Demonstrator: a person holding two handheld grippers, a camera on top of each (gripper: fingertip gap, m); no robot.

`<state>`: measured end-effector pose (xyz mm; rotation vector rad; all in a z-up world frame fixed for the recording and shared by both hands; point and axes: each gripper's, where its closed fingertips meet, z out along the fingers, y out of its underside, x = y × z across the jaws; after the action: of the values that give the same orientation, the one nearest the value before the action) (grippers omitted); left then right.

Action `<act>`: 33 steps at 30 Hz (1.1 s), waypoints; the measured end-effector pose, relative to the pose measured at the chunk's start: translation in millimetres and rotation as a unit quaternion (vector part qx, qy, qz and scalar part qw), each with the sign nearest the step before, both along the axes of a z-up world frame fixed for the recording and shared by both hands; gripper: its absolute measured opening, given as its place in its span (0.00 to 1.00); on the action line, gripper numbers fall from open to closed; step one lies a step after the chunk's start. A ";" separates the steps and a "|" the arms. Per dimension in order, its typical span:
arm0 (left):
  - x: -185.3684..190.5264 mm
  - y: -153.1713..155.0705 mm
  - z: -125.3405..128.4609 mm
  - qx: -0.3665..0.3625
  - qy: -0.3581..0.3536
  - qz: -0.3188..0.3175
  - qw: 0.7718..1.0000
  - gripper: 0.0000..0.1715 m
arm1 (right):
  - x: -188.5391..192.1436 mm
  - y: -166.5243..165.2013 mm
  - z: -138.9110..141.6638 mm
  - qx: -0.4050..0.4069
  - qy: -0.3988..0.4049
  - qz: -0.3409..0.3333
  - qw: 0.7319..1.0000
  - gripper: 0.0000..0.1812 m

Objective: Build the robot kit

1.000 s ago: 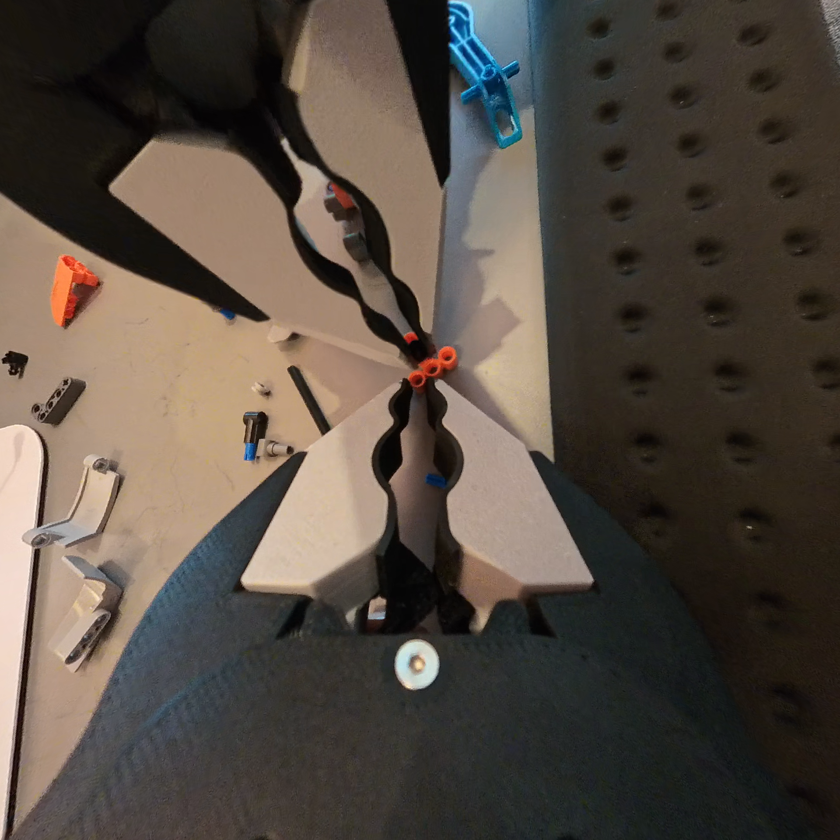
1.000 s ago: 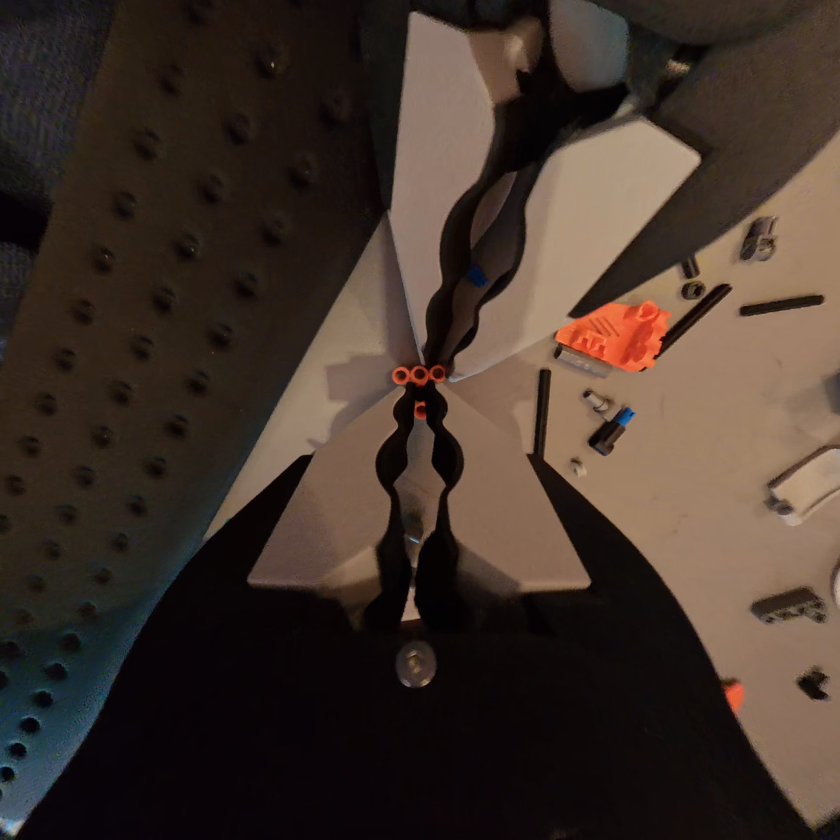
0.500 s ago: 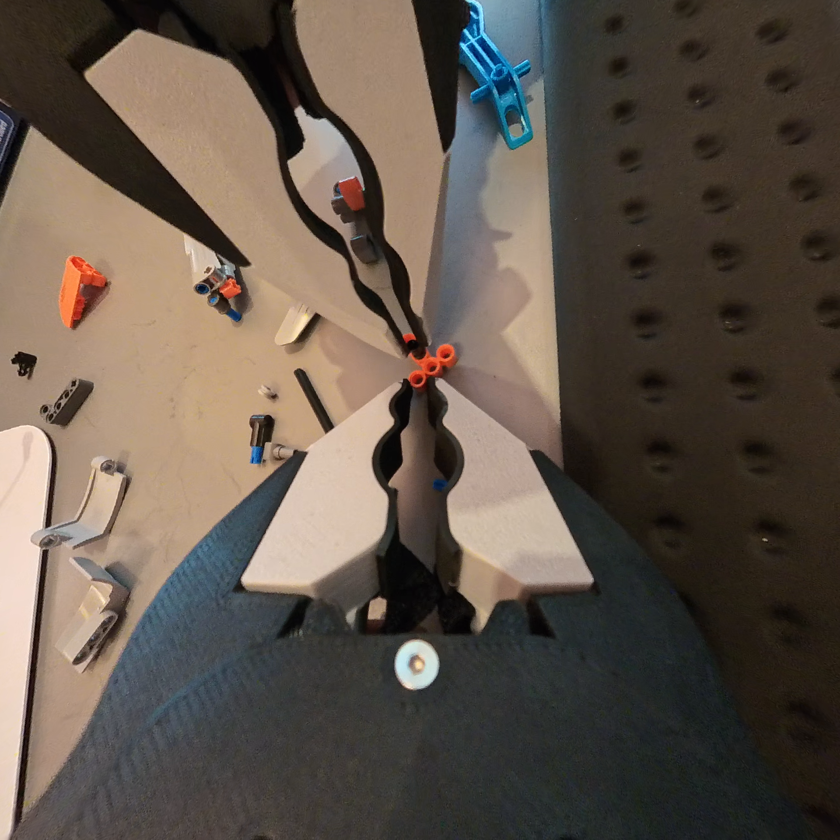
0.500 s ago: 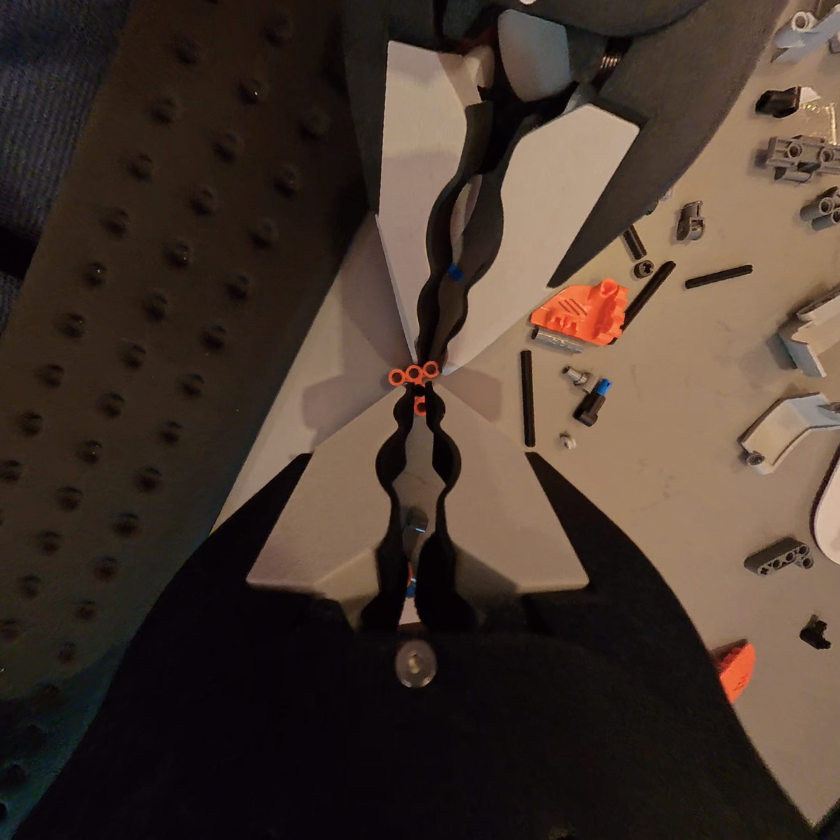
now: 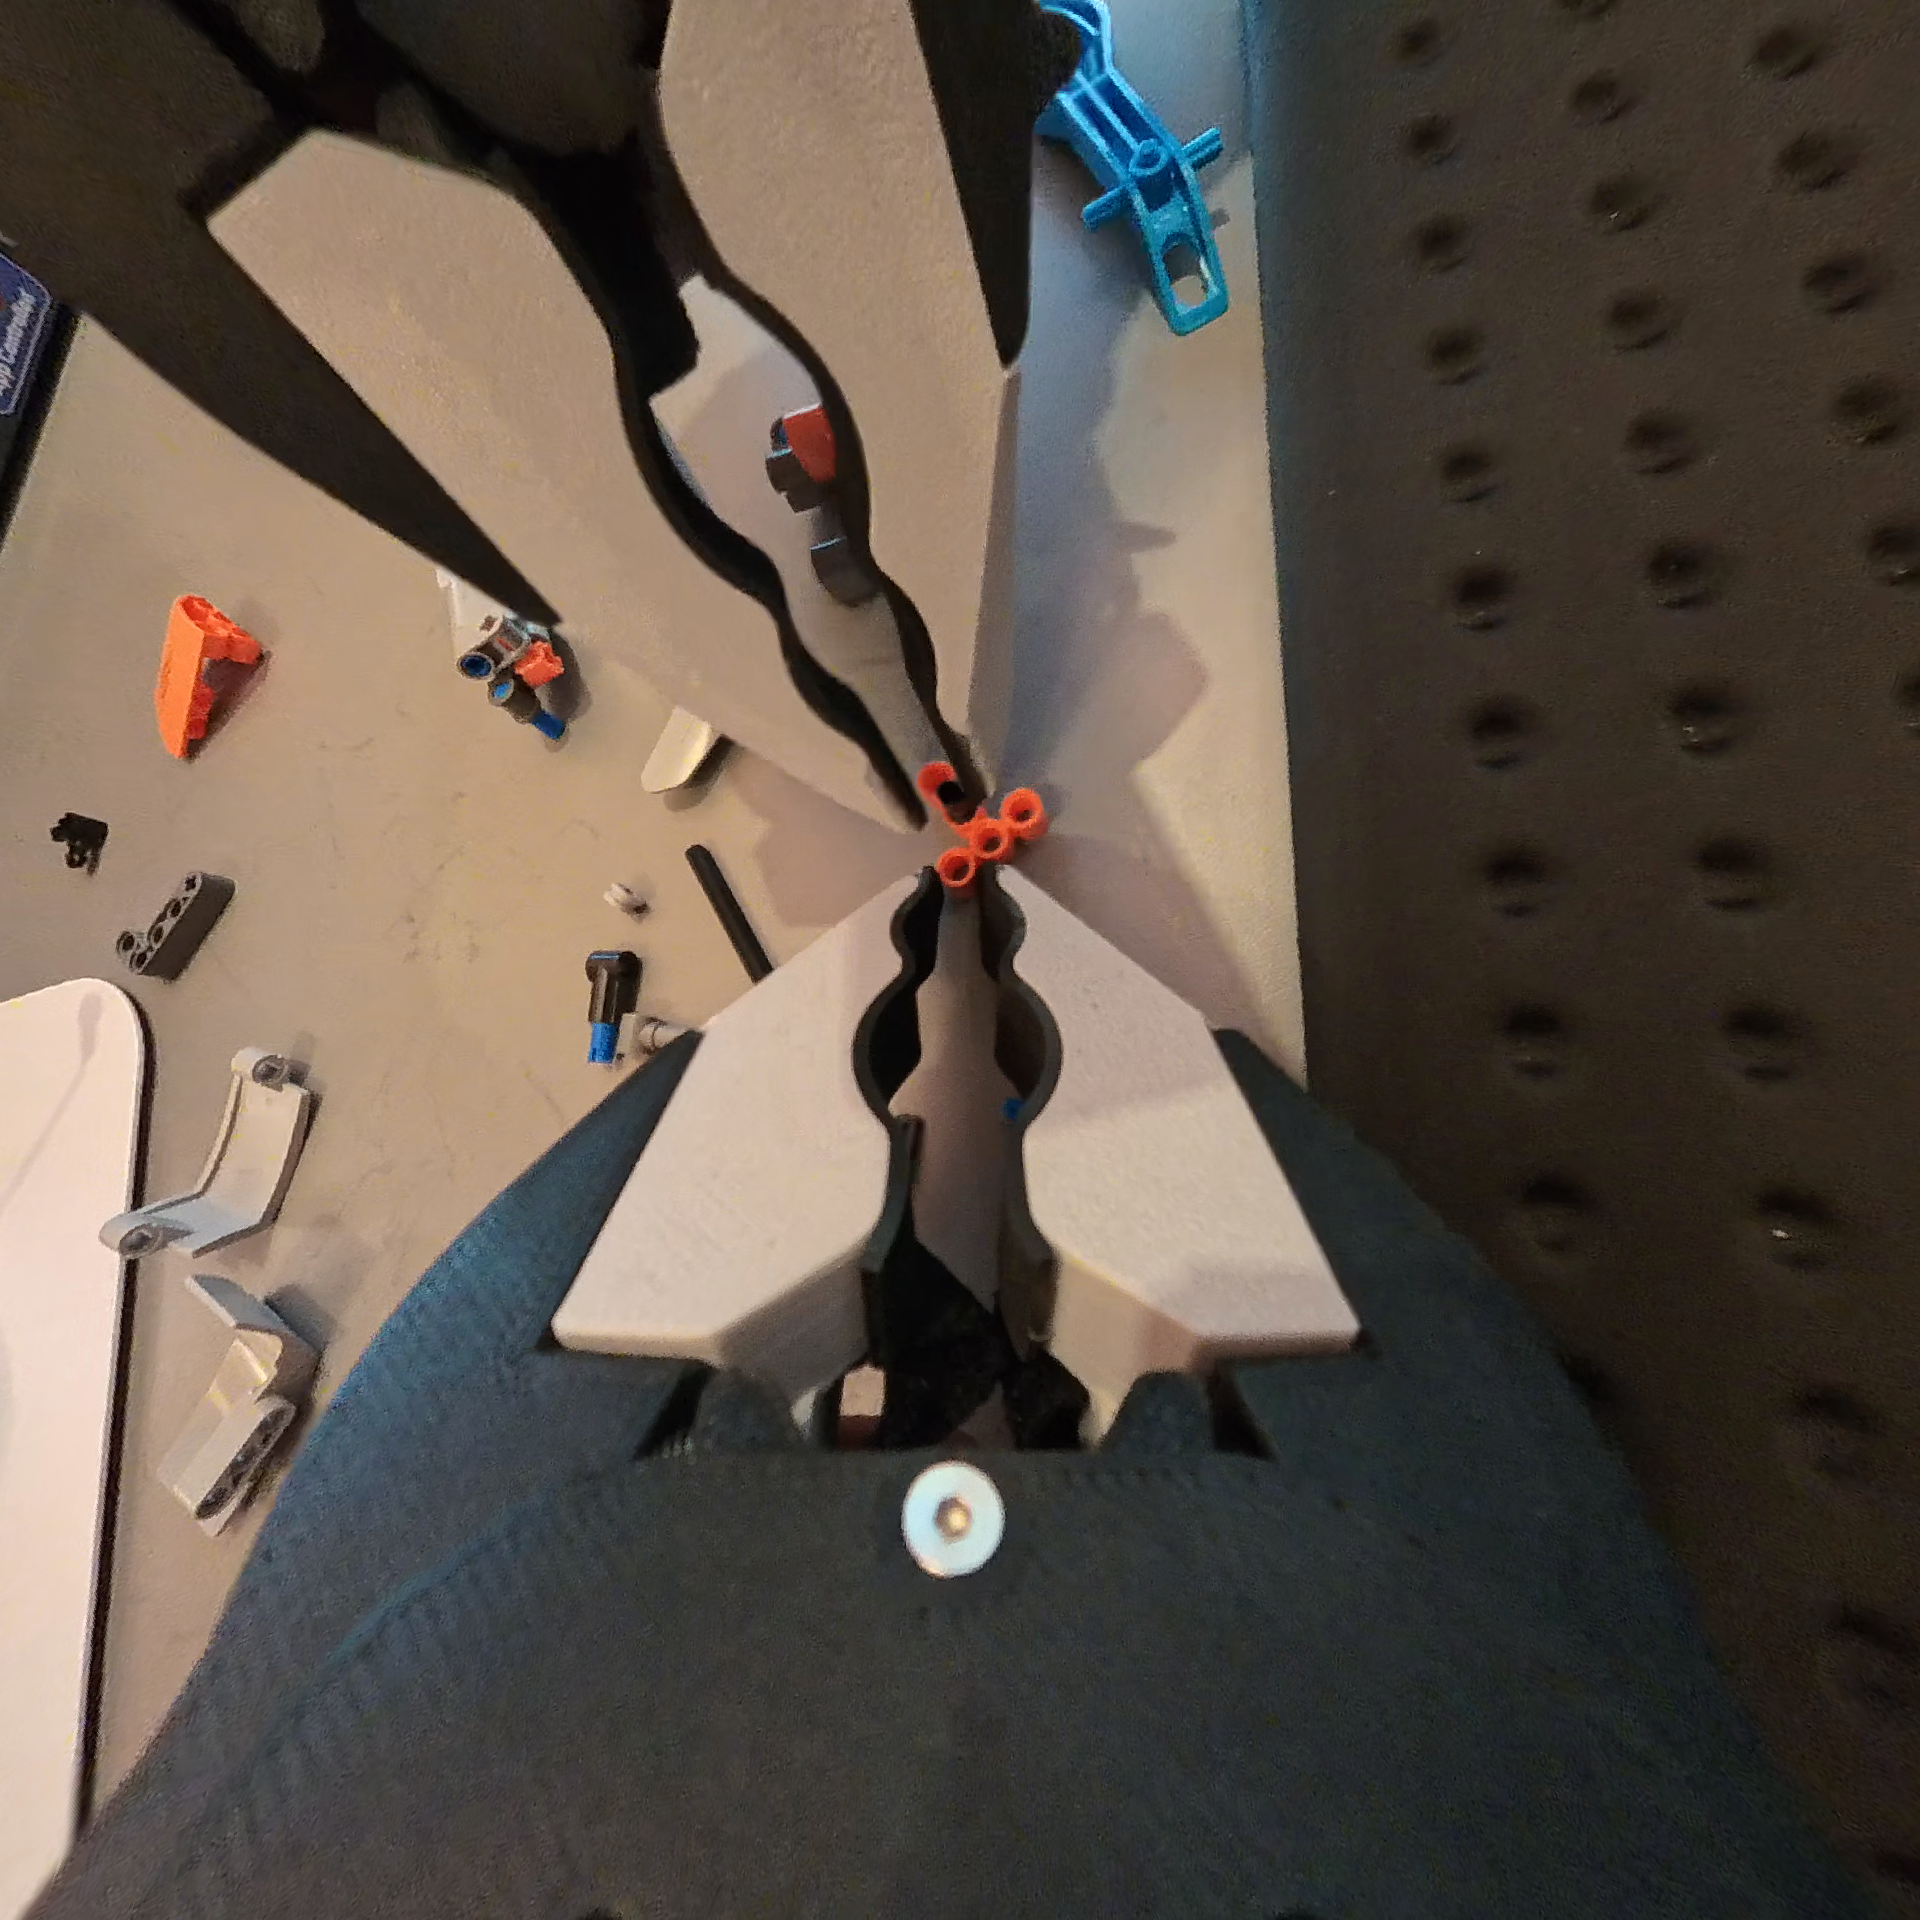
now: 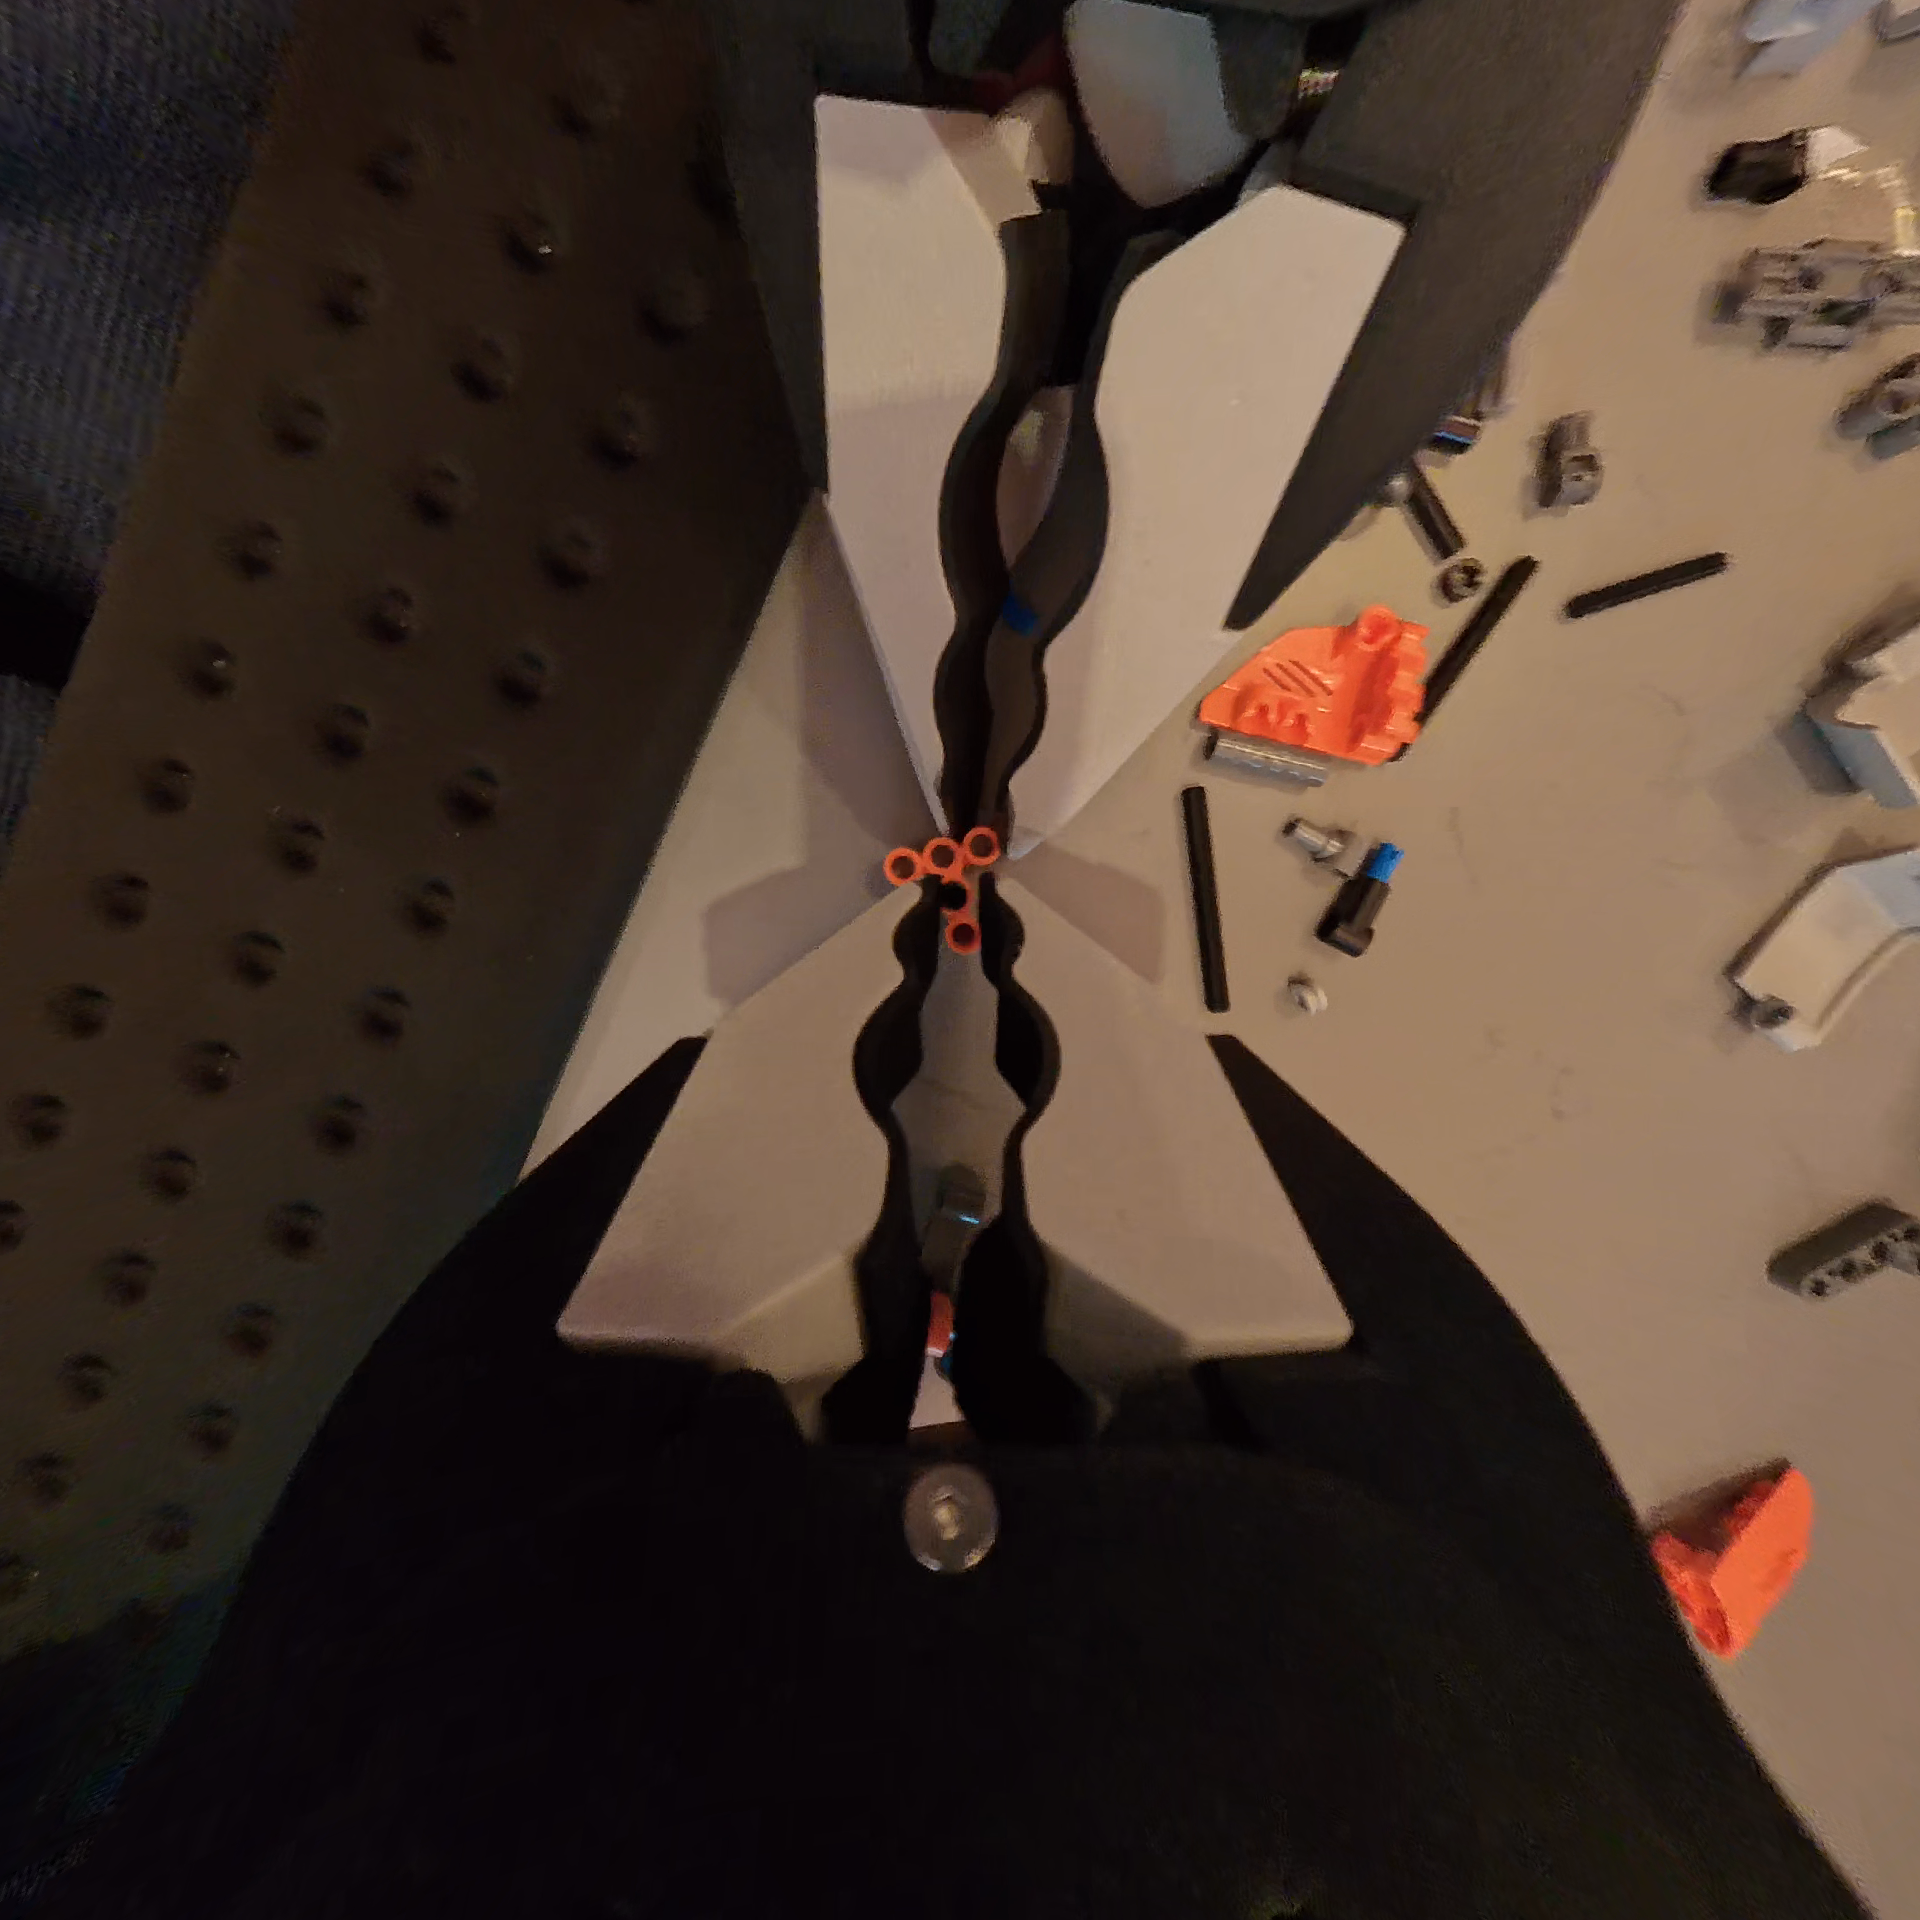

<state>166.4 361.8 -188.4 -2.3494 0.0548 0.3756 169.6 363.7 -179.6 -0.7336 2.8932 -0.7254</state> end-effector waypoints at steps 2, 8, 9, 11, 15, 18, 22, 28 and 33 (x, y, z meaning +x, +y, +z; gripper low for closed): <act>0.1 1.2 -0.3 0.001 -0.004 -0.004 1.000 0.04 | -0.9 0.5 -1.5 -0.006 0.012 -0.008 1.000 0.03; -7.2 2.3 -0.4 -0.007 0.002 -0.005 1.000 0.03 | -3.6 3.9 -4.8 -0.021 0.008 -0.044 0.999 0.01; -7.7 2.8 -0.4 -0.007 0.002 -0.004 1.000 0.03 | -2.8 4.6 -4.8 -0.026 0.002 -0.049 0.998 0.01; -9.2 3.4 -0.1 -0.007 0.006 -0.002 1.000 0.04 | -2.8 5.1 -4.5 -0.039 -0.001 -0.061 0.997 0.01; -12.2 2.7 0.8 -0.006 0.013 0.003 1.000 0.06 | -3.8 3.8 -3.6 -0.060 0.006 -0.070 0.996 0.03; -10.7 2.5 5.5 0.001 0.012 0.004 1.000 0.08 | -2.4 5.4 -2.3 -0.066 0.004 -0.060 0.996 0.04; -9.1 1.7 10.0 0.011 0.012 0.005 1.000 0.08 | -3.0 7.5 -2.2 -0.067 -0.001 -0.057 0.996 0.06; -19.3 -9.8 19.2 0.021 0.022 0.030 0.999 0.08 | -3.9 7.2 8.7 -0.092 -0.002 -0.061 0.994 0.07; -33.1 -41.6 39.8 0.019 0.049 0.087 0.995 0.08 | -11.0 9.0 17.9 -0.111 -0.016 -0.077 0.991 0.07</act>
<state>133.3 320.2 -148.6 -2.3032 -0.1104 0.5720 158.6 372.7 -161.7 -0.5143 2.8938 -1.0812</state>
